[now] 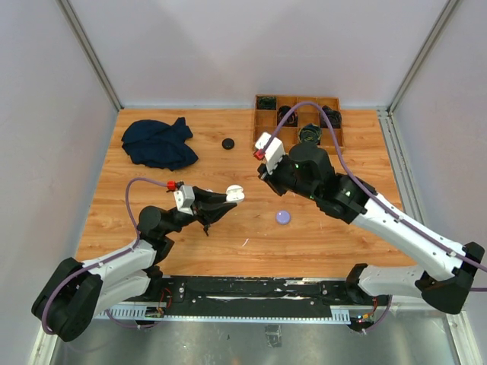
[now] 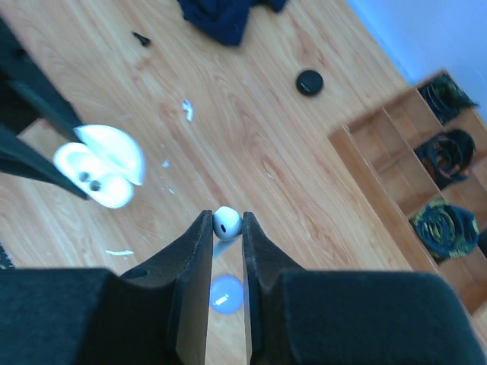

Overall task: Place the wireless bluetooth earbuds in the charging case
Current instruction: Place the earbud in the charging case.

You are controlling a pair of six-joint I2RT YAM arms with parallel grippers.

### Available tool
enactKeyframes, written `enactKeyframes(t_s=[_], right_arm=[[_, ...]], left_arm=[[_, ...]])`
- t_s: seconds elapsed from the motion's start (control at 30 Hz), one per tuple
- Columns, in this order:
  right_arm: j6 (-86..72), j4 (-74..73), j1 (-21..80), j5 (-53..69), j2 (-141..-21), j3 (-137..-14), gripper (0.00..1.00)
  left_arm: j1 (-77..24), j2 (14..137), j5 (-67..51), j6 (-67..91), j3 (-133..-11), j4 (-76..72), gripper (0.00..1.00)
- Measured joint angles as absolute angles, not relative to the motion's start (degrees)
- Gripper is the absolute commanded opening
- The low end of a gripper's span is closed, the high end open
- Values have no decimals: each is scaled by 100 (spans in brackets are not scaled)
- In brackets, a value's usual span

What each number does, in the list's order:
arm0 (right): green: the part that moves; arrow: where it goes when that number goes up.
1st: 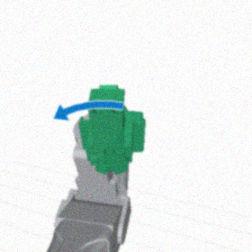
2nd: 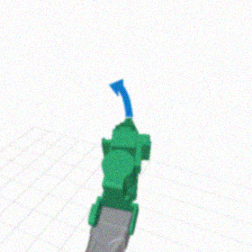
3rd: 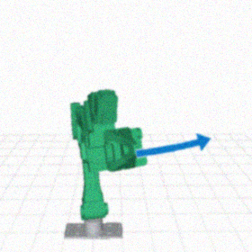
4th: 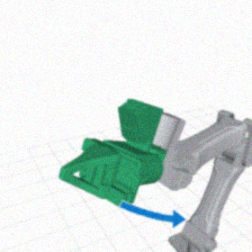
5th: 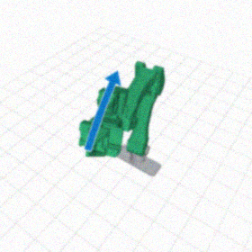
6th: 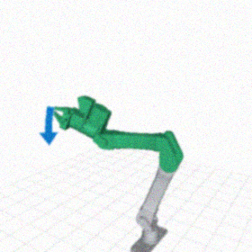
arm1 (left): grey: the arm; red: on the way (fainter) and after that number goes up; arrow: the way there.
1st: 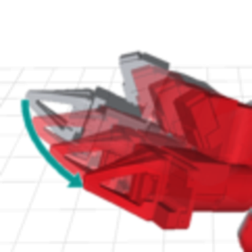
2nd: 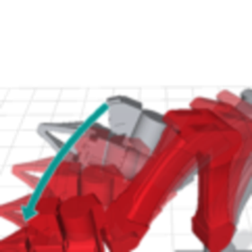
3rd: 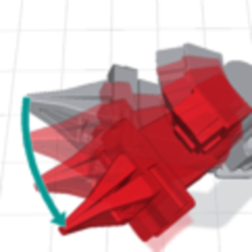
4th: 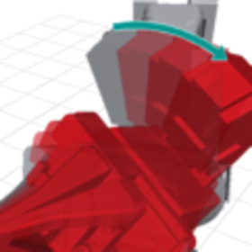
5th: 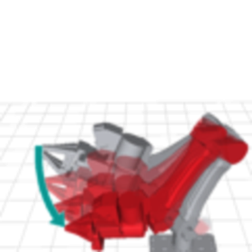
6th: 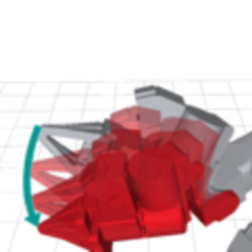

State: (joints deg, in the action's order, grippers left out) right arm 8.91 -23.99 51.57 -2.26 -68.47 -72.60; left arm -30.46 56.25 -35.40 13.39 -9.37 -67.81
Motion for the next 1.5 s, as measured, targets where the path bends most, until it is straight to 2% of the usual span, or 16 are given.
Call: enactKeyframes(t_s=[0.27,0.5,1.0,1.5], right_arm=[[1214,-1702,5983,-261,-6331,-6720,11],[1369,-851,6254,-75,-5957,-6082,11],[1498,408,6405,237,-5828,-5404,12],[1590,840,6434,294,-5861,-5144,12]], left_arm=[[-3046,5625,-3776,1262,-1066,-6871,0],[-3140,5621,-3885,1221,-1186,-6873,0],[-3321,5461,-3889,1208,-1253,-6825,0],[-3345,5413,-3863,1433,-1253,-6849,0]])
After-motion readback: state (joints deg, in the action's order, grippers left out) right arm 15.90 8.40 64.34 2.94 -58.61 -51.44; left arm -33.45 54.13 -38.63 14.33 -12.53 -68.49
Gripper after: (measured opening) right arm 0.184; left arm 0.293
